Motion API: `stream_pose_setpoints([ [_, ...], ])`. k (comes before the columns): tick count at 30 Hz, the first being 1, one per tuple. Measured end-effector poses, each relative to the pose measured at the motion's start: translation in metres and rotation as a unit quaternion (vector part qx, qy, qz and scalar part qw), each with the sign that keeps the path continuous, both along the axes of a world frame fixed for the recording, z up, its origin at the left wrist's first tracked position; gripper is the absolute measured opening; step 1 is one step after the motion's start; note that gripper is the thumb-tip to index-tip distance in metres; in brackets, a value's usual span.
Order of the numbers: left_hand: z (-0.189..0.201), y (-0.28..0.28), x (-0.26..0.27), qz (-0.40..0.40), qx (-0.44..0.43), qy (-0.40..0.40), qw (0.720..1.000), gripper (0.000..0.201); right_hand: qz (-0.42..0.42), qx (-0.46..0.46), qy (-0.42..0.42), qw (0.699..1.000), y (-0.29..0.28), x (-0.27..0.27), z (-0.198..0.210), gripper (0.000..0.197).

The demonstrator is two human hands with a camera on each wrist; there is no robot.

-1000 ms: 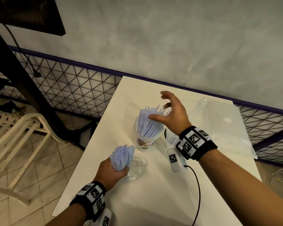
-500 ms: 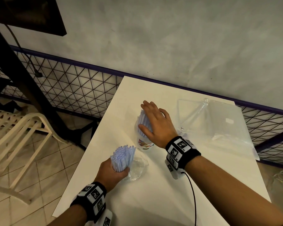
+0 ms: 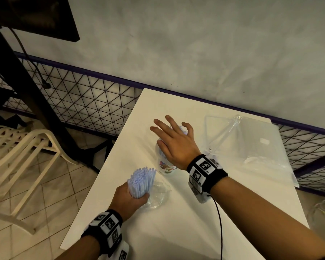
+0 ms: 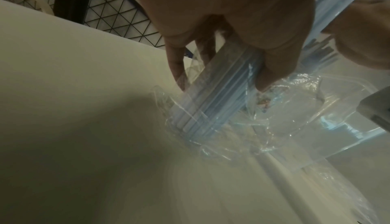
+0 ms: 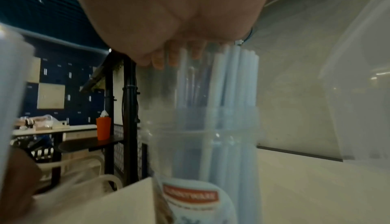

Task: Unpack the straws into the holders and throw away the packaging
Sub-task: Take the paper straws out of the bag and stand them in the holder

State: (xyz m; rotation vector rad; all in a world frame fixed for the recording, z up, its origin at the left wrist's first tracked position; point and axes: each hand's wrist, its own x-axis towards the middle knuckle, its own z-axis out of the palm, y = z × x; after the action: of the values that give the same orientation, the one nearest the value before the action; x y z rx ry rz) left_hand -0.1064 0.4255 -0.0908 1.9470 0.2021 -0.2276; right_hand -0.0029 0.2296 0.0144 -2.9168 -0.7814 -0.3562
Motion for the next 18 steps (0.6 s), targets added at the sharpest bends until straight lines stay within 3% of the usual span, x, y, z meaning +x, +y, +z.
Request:
stream_pose_setpoints([
  [2,-0.001,0.001,0.0,-0.004,-0.003,-0.001,1.0,0.041,0.02,0.094,0.027,0.995,0.002,-0.012,0.01,0.046],
  [4,-0.001,0.001,0.0,-0.005,-0.009,0.002,1.0,0.04,0.076,0.192,0.124,0.971,0.003,-0.025,0.018,0.049],
  [8,-0.002,0.001,0.001,-0.011,-0.024,0.01,1.0,0.033,0.122,0.199,0.307,0.923,0.005,-0.052,0.013,0.065],
  [13,0.001,-0.001,0.001,-0.013,-0.051,-0.005,0.999,0.042,0.055,0.301,0.343,0.888,0.007,-0.067,-0.023,0.058],
  [18,-0.002,0.002,0.001,-0.017,-0.074,-0.012,0.997,0.045,-0.006,0.407,0.384,0.829,0.008,-0.071,-0.034,0.043],
])
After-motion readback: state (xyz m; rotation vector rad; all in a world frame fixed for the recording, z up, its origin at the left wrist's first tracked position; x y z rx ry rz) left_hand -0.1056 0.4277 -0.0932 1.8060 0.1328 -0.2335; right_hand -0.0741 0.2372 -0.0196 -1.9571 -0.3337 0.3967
